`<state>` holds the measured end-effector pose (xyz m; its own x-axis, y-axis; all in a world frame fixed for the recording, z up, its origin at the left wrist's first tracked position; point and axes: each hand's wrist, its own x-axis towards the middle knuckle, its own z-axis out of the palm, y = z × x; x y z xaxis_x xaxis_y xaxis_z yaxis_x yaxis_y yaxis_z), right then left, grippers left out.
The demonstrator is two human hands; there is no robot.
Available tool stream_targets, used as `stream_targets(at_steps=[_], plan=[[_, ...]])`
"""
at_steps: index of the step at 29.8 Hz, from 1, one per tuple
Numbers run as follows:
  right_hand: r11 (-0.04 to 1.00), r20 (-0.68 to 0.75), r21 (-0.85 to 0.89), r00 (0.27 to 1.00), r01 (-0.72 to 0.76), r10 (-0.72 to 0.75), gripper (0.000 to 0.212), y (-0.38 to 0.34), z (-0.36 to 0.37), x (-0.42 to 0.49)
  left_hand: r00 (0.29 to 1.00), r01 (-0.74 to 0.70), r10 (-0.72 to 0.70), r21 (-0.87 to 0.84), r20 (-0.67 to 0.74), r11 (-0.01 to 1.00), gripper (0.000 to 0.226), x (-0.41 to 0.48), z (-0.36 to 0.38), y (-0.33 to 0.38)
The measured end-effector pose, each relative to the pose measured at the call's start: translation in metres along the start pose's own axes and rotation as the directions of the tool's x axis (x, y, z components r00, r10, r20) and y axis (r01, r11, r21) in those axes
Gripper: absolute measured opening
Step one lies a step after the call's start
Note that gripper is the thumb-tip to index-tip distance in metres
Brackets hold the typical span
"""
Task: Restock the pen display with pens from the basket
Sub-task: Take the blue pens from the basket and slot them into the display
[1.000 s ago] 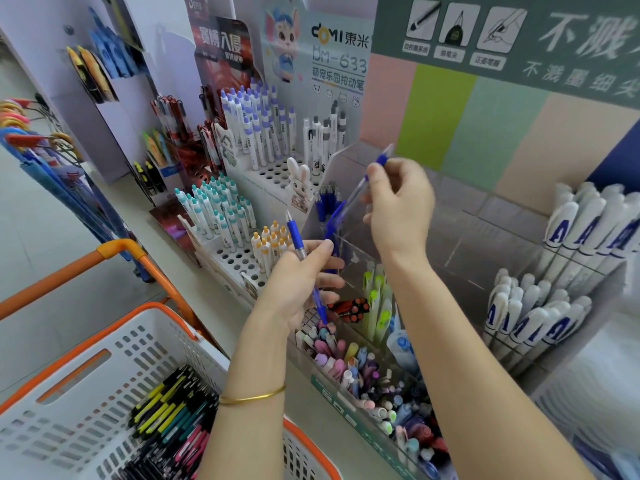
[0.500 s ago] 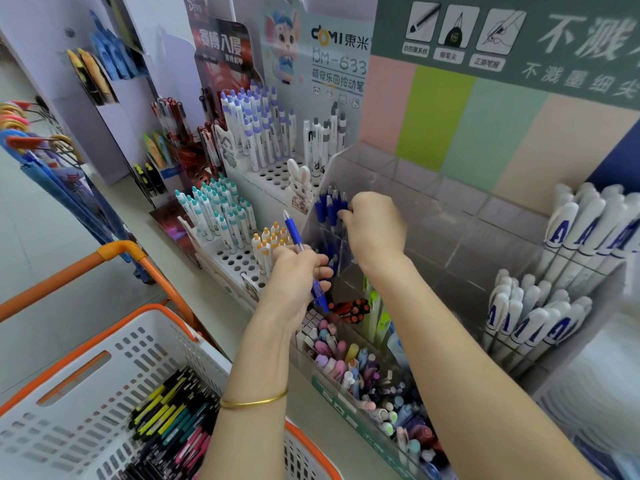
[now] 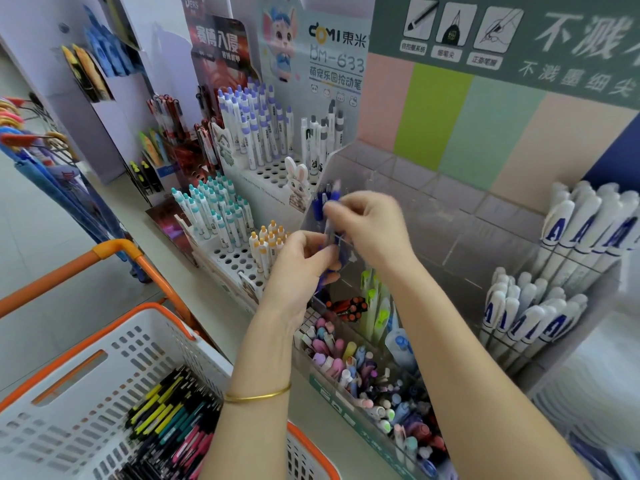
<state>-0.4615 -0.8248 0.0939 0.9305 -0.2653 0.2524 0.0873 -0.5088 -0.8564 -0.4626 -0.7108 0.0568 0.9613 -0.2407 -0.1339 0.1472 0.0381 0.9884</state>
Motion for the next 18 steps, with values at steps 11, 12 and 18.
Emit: stream_targets(at_steps=[11,12,18], plan=[[0.941,-0.228,-0.328,0.960,0.081,-0.162,0.024,0.014,0.011,0.019,0.990,0.064,-0.065,-0.016,-0.128,0.998,0.027,0.006,-0.009,-0.010],[0.923,-0.175,-0.382,0.976,0.050,-0.126,0.025,0.016,0.014,0.020,0.990,0.064,-0.065,-0.014,-0.123,0.998,0.027,0.005,-0.009,-0.010],[0.761,0.012,-0.640,0.989,-0.105,0.146,0.041,0.012,0.019,0.019,0.989,0.071,-0.073,-0.016,-0.130,0.997,0.029,0.002,-0.013,-0.012]])
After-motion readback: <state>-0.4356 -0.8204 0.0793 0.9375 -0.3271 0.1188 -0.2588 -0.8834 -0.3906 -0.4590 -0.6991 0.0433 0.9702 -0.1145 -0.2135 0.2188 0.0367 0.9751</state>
